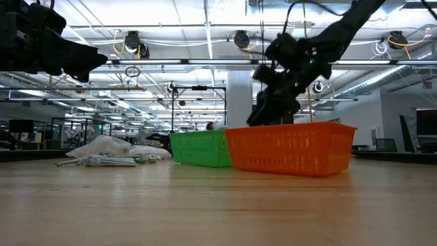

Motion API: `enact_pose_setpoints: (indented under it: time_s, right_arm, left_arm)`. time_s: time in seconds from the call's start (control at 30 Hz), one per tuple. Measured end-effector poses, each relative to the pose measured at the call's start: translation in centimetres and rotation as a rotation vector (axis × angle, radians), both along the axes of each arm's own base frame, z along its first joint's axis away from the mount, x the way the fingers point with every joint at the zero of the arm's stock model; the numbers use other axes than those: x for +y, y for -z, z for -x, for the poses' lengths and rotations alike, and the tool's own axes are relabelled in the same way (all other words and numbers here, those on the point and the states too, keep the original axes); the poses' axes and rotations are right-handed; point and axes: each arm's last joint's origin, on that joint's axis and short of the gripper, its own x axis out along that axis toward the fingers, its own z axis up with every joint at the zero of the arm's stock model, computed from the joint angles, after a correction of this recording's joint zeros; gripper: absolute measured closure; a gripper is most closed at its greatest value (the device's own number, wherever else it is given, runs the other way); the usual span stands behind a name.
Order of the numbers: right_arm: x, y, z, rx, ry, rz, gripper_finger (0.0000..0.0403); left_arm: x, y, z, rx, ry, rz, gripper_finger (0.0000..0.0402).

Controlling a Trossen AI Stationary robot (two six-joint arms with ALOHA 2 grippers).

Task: Pick & Place Travel size toiletries
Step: Put the blue toothbrush into the blue bin, then put the green toothbrush into the blue bin

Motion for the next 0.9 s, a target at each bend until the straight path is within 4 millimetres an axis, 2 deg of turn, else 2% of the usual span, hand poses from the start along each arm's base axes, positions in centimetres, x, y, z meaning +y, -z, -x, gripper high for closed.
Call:
enact_pose_setpoints:
  time_s: [0.2,0.3,0.4,0.53,0.67,0.8,0.9]
  right_arm:
    - [3.1,-5.2,1.9,-0.103,-0.008,-0.01,0.0185]
    - [6.4,-7.5,3.7,-0.1,-0.076,-0.037,0.0184]
    - [10.9,-8.4,5.5,-0.008,-0.148,-0.025,0.0183]
    - [17.2,-8.3,8.0,0.115,-0.147,-0.021,0.0183]
    - [22.3,-7.4,10.2,0.2,-0.132,-0.084,0.0183]
    - [26.1,-6.0,11.8,0.27,-0.112,-0.156,0.0188]
    - [28.4,-4.4,12.2,0.294,-0.118,-0.185,0.0196]
  left_arm:
    - [0.0,0.0,0.0,0.0,0.0,0.0,0.0243]
    - [0.0,0.0,0.0,0.0,0.0,0.0,0.0243]
    - [0.0,0.0,0.0,0.0,0.0,0.0,0.0243]
    - [0.0,0.0,0.0,0.0,0.0,0.0,0.0243]
    - [0.0,0.0,0.0,0.0,0.0,0.0,0.0243]
    - [0.0,0.0,0.0,0.0,0.0,0.0,0.0243]
    - [0.0,0.0,0.0,0.0,0.0,0.0,0.0243]
